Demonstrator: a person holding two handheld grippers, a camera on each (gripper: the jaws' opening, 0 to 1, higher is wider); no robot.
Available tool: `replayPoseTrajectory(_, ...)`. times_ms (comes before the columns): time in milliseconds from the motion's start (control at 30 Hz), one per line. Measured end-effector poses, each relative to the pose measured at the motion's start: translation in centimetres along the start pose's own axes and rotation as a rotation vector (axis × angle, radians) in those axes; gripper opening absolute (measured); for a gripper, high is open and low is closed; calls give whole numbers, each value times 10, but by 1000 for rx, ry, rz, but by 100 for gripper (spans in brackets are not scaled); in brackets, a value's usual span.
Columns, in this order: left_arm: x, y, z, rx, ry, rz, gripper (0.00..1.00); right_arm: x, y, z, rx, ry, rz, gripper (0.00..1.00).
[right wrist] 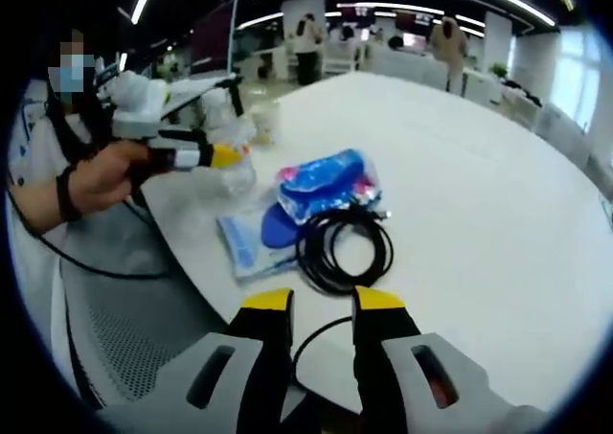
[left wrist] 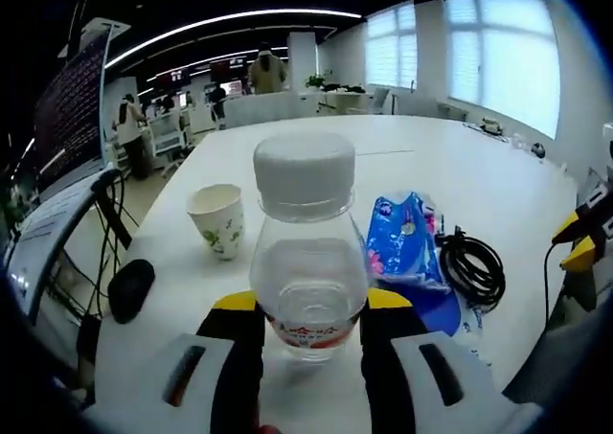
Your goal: Arrange the tabletop items into an orderly group along one side of the table until the central work area is clear of visible clutter.
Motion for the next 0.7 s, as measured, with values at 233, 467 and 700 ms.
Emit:
replayPoseTrajectory(233,1,0,0,10,5,-8,39,-1,2,2,-8,-7,4,22)
replayPoseTrajectory(467,9,3,1,28,31,-32,39,-1,-1,3,-10,-10,6,22)
replayPoseTrajectory(700,8,1,2,34,28,-40,36,0,-1,3,-15,-11,6,22)
Point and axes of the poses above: the point that each gripper's makers call its tool centre point, and the gripper's own axes: z roughly forward along the fingers, y roughly to its left, x roughly out of its underside, the point moved 6 cm from there along -z, roughly backward along the fingers, and after that the axes turned 8 degrees about x, right-handed, at the moved point
